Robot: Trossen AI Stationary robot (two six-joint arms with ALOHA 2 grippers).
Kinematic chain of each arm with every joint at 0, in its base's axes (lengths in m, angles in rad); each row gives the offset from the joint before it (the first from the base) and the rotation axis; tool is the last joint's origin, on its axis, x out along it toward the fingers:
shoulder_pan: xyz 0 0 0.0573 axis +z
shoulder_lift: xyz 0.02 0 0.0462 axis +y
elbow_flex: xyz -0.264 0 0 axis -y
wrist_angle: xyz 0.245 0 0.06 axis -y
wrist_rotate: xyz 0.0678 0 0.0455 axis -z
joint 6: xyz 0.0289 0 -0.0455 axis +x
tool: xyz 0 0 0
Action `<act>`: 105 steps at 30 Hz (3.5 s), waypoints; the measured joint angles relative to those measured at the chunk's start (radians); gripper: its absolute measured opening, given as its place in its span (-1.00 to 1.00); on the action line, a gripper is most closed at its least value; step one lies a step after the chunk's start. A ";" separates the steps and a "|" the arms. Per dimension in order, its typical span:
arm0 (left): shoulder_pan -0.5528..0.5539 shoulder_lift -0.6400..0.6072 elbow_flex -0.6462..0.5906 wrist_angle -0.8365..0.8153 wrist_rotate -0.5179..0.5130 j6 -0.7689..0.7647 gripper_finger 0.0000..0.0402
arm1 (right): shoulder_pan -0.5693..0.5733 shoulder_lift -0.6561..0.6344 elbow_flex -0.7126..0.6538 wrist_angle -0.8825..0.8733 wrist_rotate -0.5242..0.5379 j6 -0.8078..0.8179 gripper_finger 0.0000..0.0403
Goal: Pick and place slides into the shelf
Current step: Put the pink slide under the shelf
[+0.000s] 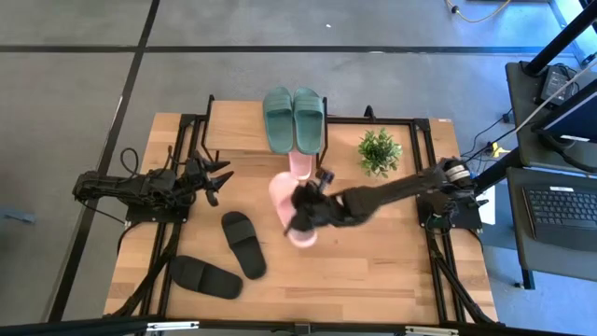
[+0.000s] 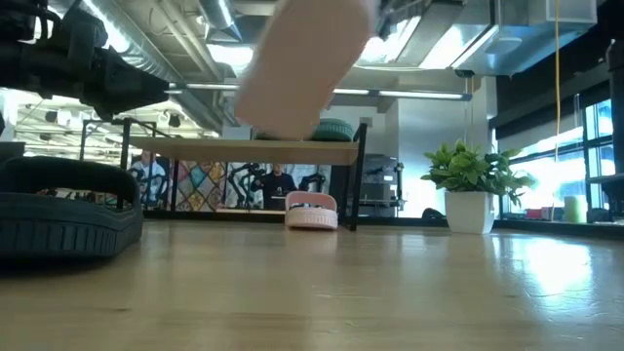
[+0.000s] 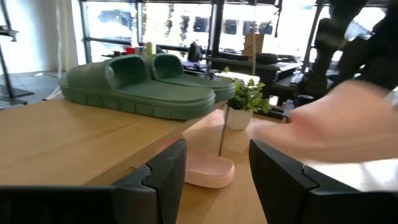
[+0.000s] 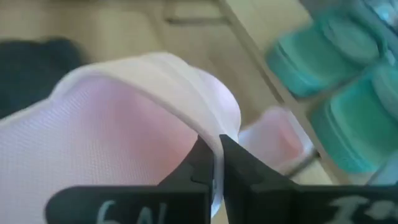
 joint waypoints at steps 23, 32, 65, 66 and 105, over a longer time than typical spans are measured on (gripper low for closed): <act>0.000 0.000 0.000 0.000 -0.027 0.004 -0.16 | -0.247 0.323 -0.001 0.324 0.022 -0.018 -0.93; 0.000 0.000 0.000 0.000 -0.027 0.004 -0.16 | -0.260 0.331 -0.001 0.338 0.022 -0.002 -0.89; 0.000 0.000 0.000 0.000 -0.026 0.005 -0.16 | -0.270 0.331 -0.001 0.347 -0.096 -0.003 -0.21; 0.000 0.000 0.000 0.000 -0.026 0.005 -0.16 | -0.270 0.331 -0.001 0.347 -0.096 0.001 -0.21; 0.000 0.000 0.000 0.000 -0.025 0.005 -0.16 | -0.150 0.275 0.174 -0.079 -0.276 -0.126 0.64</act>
